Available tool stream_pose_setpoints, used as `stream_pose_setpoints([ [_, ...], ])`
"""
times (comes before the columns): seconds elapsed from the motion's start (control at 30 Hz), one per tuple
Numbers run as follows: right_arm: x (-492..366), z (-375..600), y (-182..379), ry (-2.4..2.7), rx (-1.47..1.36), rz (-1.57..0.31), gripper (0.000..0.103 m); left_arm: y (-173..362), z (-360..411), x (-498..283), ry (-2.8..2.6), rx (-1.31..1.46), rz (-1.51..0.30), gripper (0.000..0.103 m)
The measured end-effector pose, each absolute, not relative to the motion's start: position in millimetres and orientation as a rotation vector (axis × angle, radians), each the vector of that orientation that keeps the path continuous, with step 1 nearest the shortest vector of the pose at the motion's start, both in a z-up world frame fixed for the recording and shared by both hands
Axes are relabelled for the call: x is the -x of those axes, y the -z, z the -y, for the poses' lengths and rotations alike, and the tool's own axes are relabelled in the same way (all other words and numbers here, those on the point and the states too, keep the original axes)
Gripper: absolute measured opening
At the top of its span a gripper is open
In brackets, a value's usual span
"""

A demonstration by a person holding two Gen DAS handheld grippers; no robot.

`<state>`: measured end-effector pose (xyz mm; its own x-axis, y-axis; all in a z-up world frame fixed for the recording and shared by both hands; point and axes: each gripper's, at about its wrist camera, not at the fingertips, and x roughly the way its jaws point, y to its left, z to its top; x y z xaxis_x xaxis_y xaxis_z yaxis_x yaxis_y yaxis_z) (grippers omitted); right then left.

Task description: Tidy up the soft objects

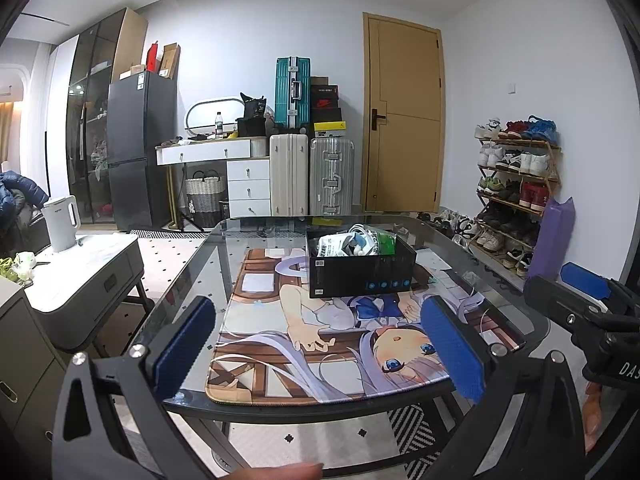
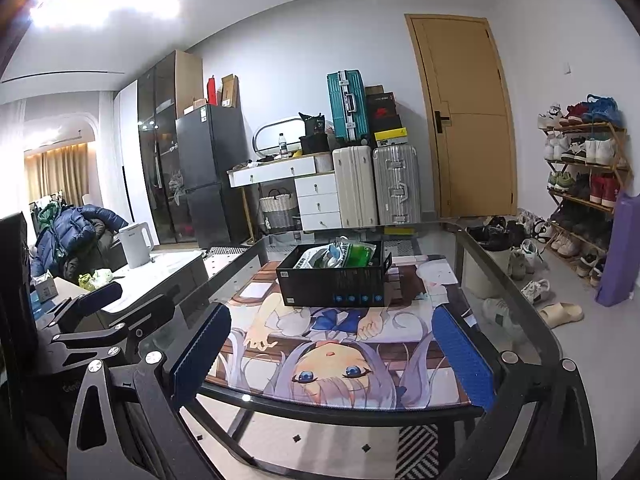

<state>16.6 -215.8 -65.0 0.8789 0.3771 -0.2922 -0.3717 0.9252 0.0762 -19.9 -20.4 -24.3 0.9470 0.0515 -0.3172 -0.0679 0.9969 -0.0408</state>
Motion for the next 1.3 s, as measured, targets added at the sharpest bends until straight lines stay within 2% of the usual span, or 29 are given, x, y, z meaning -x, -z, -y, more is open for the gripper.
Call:
stream_pose_setpoints([
  [1.3,-22.4,209.1,73.9,-0.410,-0.013,-0.326,0.102,23.5,22.7,19.9,-0.080,0.035,-0.310,0.103],
])
